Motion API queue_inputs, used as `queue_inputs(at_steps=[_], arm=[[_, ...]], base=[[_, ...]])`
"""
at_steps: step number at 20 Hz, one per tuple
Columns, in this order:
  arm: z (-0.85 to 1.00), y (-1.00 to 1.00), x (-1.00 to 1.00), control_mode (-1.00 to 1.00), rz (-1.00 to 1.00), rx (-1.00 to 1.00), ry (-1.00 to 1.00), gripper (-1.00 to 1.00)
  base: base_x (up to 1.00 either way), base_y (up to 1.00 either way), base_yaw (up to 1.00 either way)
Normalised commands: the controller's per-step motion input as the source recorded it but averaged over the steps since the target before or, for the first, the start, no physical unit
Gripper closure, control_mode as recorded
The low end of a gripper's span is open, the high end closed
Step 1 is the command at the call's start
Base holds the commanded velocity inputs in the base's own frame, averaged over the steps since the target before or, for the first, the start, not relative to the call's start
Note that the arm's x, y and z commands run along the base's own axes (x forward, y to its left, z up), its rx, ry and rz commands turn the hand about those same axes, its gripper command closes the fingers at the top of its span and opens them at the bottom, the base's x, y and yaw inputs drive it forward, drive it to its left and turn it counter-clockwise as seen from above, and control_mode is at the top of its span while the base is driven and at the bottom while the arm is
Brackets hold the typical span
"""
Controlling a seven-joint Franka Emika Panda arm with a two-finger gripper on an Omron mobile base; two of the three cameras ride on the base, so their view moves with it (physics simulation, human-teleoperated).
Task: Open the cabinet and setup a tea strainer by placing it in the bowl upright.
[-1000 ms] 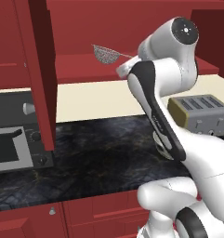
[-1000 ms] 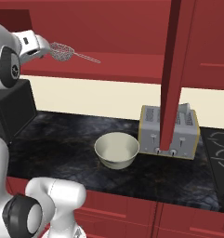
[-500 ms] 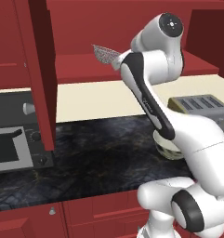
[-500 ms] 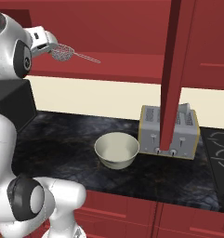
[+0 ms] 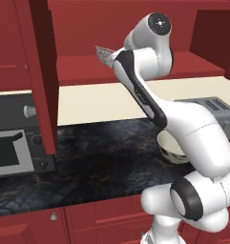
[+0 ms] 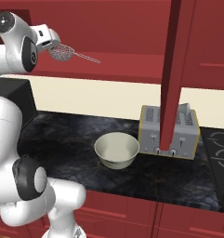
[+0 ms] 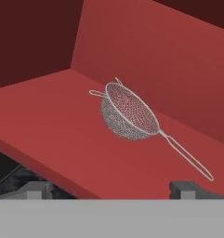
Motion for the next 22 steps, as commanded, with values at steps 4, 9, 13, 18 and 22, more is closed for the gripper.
queue_inputs(at_steps=[4, 9, 13, 18, 22], arm=[[-0.07, 0.24, 0.49, -1.0, 0.0, -0.01, 0.02, -1.0], [-0.06, 0.02, 0.51, -1.0, 0.0, -0.04, 0.0, -1.0], [-0.01, 0.0, 0.48, -1.0, 0.0, -0.04, 0.01, -1.0], [-0.01, 0.0, 0.43, -1.0, 0.0, -0.07, 0.03, -1.0], [-0.08, 0.0, 0.4, -1.0, 0.0, -0.06, 0.09, -1.0]], base=[[0.0, 0.0, 0.0], [0.0, 0.0, 0.0], [0.0, 0.0, 0.0], [0.0, 0.0, 0.0], [0.0, 0.0, 0.0]])
